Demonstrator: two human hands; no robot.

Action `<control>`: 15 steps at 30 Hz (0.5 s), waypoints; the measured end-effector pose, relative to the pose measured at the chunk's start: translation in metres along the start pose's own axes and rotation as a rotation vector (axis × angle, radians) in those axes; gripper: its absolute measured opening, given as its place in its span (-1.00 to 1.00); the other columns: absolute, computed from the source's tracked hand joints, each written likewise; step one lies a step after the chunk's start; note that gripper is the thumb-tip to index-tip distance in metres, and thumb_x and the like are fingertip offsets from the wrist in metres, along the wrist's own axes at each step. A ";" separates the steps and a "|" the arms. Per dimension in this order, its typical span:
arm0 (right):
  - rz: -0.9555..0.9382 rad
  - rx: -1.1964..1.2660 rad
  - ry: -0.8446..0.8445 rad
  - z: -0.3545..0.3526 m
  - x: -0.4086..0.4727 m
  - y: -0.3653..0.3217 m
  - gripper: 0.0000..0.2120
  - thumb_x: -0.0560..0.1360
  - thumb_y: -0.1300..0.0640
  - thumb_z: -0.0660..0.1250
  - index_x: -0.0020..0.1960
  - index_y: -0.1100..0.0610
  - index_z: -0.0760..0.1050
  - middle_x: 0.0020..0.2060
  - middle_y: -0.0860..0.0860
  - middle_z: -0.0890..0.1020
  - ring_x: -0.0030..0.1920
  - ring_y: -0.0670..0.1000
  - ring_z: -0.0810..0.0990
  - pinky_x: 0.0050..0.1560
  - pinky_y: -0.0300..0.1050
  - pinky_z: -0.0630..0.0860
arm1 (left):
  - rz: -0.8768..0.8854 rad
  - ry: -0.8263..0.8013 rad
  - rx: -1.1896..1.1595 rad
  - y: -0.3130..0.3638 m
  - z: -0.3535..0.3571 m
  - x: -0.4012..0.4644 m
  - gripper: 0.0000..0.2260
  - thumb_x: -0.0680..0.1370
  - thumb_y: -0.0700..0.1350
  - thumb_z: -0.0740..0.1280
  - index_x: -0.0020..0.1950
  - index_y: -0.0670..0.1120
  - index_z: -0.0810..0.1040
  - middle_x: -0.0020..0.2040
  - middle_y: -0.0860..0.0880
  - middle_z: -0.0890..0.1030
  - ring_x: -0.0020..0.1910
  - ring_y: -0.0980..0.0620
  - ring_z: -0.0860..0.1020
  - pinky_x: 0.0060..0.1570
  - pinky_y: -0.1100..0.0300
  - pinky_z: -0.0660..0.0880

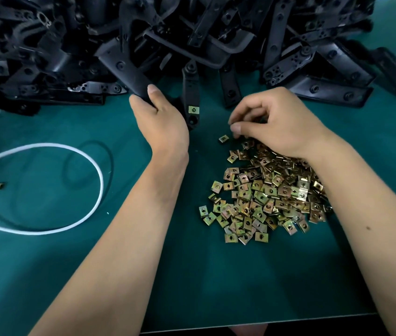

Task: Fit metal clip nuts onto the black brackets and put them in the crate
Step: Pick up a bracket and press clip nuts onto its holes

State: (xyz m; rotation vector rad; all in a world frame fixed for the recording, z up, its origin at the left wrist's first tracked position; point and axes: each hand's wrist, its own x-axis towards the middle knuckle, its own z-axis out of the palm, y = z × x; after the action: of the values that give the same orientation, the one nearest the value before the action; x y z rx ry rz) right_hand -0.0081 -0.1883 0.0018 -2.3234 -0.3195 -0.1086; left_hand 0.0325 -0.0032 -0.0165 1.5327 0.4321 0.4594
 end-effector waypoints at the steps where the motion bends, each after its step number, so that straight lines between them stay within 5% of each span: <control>1: -0.002 -0.013 0.038 0.001 0.001 0.000 -0.96 0.53 0.12 0.50 -0.03 0.01 0.71 -0.19 -0.14 0.73 -0.12 -0.21 0.67 -0.07 -0.41 0.48 | 0.000 -0.013 -0.002 0.000 0.000 -0.001 -0.77 0.74 -0.03 0.11 -0.10 -0.05 0.29 -0.17 0.09 0.38 -0.22 0.11 0.34 -0.08 0.19 0.34; 8: 0.024 -0.030 0.072 0.011 0.001 -0.001 -0.79 0.60 0.28 0.36 0.10 0.05 0.70 -0.15 -0.10 0.72 -0.19 -0.17 0.68 -0.11 -0.31 0.58 | -0.009 -0.023 -0.015 -0.001 0.000 -0.001 -0.75 0.74 -0.02 0.12 -0.13 -0.01 0.29 -0.19 0.10 0.39 -0.27 0.15 0.34 -0.20 0.30 0.33; 15: 0.002 -0.047 0.113 0.015 -0.003 -0.009 -0.79 0.47 0.32 0.38 -0.02 0.08 0.69 -0.16 -0.03 0.73 -0.13 -0.07 0.69 0.01 -0.01 0.64 | -0.018 -0.023 -0.035 -0.001 0.000 0.000 -0.74 0.74 -0.02 0.12 -0.15 0.00 0.29 -0.20 0.11 0.38 -0.28 0.16 0.33 -0.18 0.26 0.32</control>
State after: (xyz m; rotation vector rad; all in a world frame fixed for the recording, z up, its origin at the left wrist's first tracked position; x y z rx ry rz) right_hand -0.0134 -0.1723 -0.0026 -2.3526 -0.2606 -0.2473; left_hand 0.0327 -0.0030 -0.0176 1.4975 0.4174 0.4331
